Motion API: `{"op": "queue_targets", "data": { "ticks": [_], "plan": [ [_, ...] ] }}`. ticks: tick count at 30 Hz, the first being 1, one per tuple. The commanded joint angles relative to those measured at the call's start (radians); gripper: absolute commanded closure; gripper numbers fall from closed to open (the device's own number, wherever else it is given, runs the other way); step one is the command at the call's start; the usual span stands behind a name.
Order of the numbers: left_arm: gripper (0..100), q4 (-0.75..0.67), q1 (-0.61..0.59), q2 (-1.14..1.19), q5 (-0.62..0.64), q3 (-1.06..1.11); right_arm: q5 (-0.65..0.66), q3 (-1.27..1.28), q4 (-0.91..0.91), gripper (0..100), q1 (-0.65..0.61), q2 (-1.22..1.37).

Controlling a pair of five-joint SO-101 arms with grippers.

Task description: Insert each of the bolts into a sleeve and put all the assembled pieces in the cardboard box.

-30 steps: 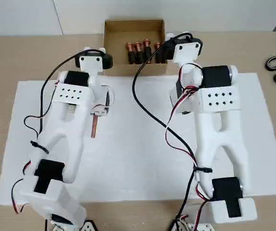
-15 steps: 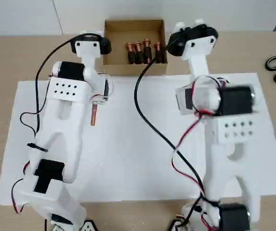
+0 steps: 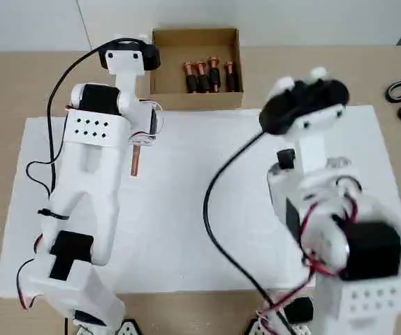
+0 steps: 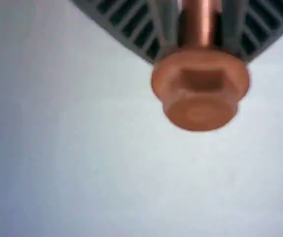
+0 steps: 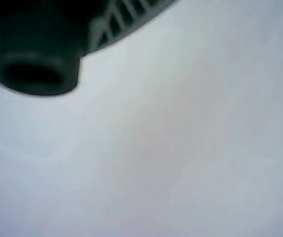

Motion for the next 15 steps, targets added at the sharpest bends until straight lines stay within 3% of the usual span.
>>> {"op": "queue_targets", "data": {
  "ticks": [1,12,15],
  "plan": [
    [99,-0.061,-0.005,-0.068,-0.006,-0.051,0.006,0.173,-0.153,99.5,-0.005,-0.14],
    [99,-0.115,-0.005,-0.068,-0.003,-0.051,0.0,0.781,-0.677,99.5,-0.01,-0.423],
    [99,-0.117,-0.005,-0.068,-0.003,-0.059,0.0,0.91,-0.783,99.5,-0.064,-0.487]
  ]
}}
